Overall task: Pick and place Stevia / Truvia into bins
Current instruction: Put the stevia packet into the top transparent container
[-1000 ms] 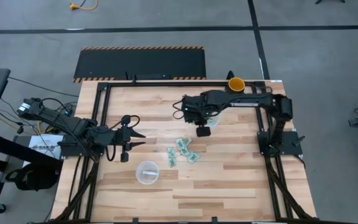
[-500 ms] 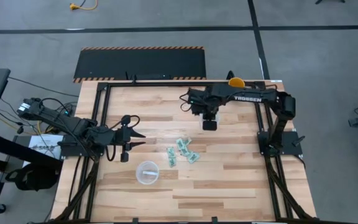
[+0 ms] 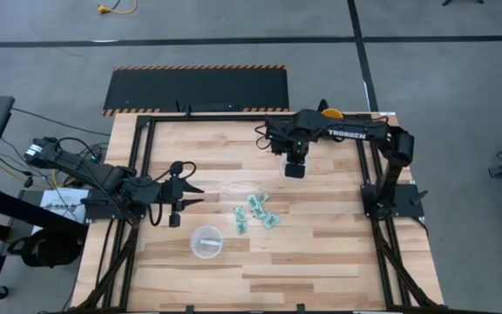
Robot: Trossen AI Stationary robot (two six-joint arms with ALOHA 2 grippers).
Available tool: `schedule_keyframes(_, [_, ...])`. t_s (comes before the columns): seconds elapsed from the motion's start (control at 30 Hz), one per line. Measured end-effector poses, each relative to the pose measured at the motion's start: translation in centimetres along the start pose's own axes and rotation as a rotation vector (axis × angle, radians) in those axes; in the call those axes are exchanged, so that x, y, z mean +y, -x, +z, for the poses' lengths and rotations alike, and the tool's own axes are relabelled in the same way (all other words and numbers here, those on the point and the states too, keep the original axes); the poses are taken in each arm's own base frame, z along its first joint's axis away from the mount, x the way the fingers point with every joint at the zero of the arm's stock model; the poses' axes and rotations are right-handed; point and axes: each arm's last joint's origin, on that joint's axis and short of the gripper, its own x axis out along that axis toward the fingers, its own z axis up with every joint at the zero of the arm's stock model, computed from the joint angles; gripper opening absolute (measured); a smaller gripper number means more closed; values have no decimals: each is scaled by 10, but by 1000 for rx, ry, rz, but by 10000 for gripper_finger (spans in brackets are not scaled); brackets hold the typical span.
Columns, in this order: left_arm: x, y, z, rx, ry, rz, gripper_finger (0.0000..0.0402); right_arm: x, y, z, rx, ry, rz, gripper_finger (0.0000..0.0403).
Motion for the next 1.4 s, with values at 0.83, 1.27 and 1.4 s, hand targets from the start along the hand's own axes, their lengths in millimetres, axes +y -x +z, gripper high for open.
schedule_keyframes(0.83, [0, 0, 0, 3, 8, 0, 98, 144, -25, 16, -253, 391, 101, 52])
schedule_keyframes(1.27, [0, 0, 1, -5, 11, 0, 98, 162, -70, 6, -324, 396, 102, 52])
schedule_keyframes(1.4, [0, 0, 1, -5, 11, 0, 98, 162, -80, 3, -321, 395, 103, 52])
